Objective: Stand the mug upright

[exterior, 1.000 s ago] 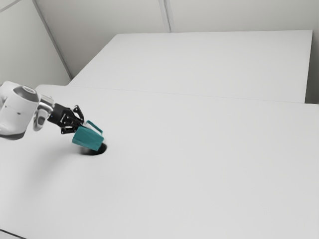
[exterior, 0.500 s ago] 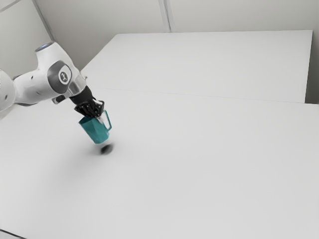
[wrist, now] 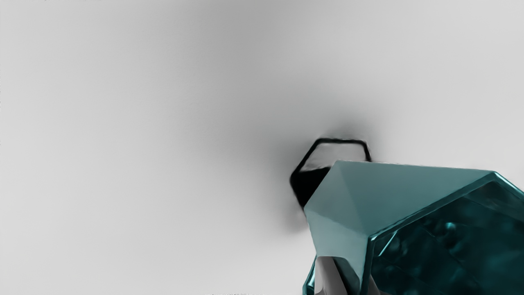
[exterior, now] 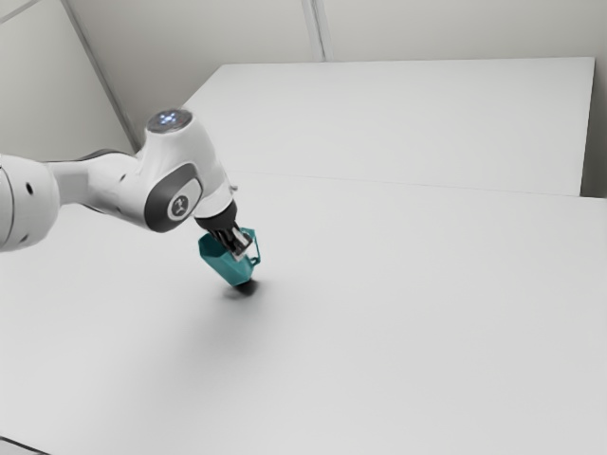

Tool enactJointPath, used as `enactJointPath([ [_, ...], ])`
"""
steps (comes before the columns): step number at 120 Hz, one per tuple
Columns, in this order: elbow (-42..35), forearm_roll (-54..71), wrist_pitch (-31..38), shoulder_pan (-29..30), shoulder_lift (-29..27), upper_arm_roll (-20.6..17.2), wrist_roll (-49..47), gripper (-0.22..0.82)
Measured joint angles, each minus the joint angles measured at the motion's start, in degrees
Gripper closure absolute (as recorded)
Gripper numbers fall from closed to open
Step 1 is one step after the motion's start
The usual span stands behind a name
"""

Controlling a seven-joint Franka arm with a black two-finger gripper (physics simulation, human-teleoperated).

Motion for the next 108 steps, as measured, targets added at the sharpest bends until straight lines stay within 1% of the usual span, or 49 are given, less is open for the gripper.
enactJointPath([
  [10,-1.1,2.0,1.5,-0.9,-0.6,-0.7,0.0,0.79],
  [18,-2.2,2.8,2.3,-0.5,-0.9,-1.1,0.0,0.79],
  [40,-3.5,3.8,3.0,4.1,-1.5,-1.4,0.0,0.79],
  [54,-3.6,4.0,1.9,5.2,-1.7,-2.4,0.0,0.79],
  [79,-3.6,4.1,-1.1,2.9,-2.2,-3.4,0.0,0.79],
  [108,-3.5,4.1,-4.9,4.0,-2.5,-4.3,0.0,0.79],
])
